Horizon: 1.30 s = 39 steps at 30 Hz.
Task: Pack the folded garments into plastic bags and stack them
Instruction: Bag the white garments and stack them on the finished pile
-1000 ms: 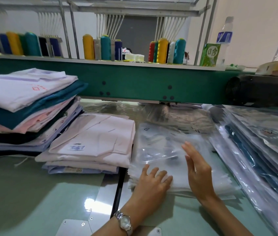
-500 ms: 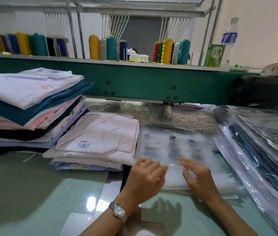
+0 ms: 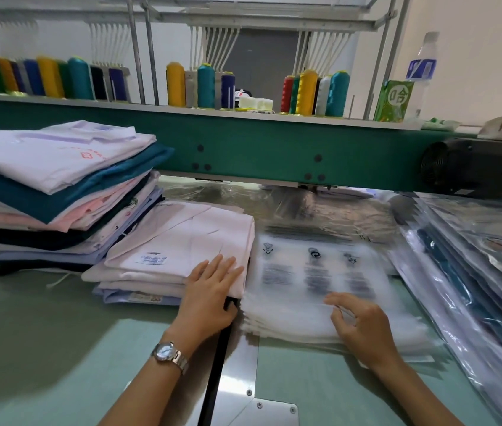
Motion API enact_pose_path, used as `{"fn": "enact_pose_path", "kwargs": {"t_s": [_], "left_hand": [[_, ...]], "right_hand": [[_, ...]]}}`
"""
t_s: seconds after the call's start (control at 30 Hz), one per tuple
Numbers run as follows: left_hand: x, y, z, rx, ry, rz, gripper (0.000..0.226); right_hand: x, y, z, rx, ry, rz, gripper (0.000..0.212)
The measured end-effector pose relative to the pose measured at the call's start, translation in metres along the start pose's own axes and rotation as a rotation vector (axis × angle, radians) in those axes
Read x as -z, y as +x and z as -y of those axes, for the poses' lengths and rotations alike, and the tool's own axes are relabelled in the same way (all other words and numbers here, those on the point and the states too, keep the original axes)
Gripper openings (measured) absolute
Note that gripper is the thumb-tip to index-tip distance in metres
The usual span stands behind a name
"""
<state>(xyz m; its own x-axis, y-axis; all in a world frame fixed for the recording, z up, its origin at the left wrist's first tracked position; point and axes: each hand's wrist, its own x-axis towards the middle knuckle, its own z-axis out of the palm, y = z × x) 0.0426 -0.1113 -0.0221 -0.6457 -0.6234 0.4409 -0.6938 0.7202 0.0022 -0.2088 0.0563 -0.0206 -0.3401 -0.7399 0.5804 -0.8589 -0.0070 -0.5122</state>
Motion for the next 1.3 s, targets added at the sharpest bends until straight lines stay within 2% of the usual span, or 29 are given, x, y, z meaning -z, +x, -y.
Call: {"fn": "enact_pose_path", "kwargs": {"t_s": [0.2, 0.4, 0.5, 0.6, 0.73, 0.8, 0.97, 1.1, 1.23, 1.3], "left_hand": [[-0.003, 0.005, -0.003, 0.134, 0.014, -0.145, 0.061], [0.008, 0.019, -0.007, 0.248, -0.108, -0.401, 0.039], [0.022, 0.021, -0.009, 0.344, -0.167, -0.42, 0.043], [0.031, 0.021, -0.003, 0.404, -0.276, -0.471, 0.053], [0.038, 0.023, 0.003, 0.408, -0.395, -0.605, 0.05], [0.04, 0.021, 0.002, 0.398, -0.402, -0.603, 0.048], [0.044, 0.013, 0.0, 0.353, -0.354, -0.63, 0.045], [0.043, 0.011, -0.004, 0.308, -0.298, -0.633, 0.041], [0.046, 0.015, -0.015, 0.237, -0.242, -0.66, 0.034], [0.049, 0.016, -0.025, 0.193, -0.213, -0.664, 0.028]], "right_hand": [[0.0, 0.0, 0.001, -0.013, -0.027, -0.015, 0.023], [0.001, 0.001, 0.001, -0.049, -0.083, -0.003, 0.02], [0.001, 0.002, 0.003, -0.083, -0.064, 0.027, 0.016], [-0.002, 0.001, 0.018, -0.069, 0.025, 0.013, 0.034], [-0.018, 0.014, 0.048, -0.051, 0.23, 0.095, 0.039], [-0.028, 0.025, 0.061, -0.109, 0.362, 0.176, 0.044], [-0.049, 0.063, 0.099, -0.402, 0.763, 0.339, 0.045], [-0.061, 0.089, 0.128, -0.492, 0.872, 0.447, 0.061], [-0.071, 0.113, 0.15, -0.713, 1.073, 0.486, 0.042], [-0.077, 0.124, 0.154, -0.777, 1.074, 0.443, 0.055]]}}
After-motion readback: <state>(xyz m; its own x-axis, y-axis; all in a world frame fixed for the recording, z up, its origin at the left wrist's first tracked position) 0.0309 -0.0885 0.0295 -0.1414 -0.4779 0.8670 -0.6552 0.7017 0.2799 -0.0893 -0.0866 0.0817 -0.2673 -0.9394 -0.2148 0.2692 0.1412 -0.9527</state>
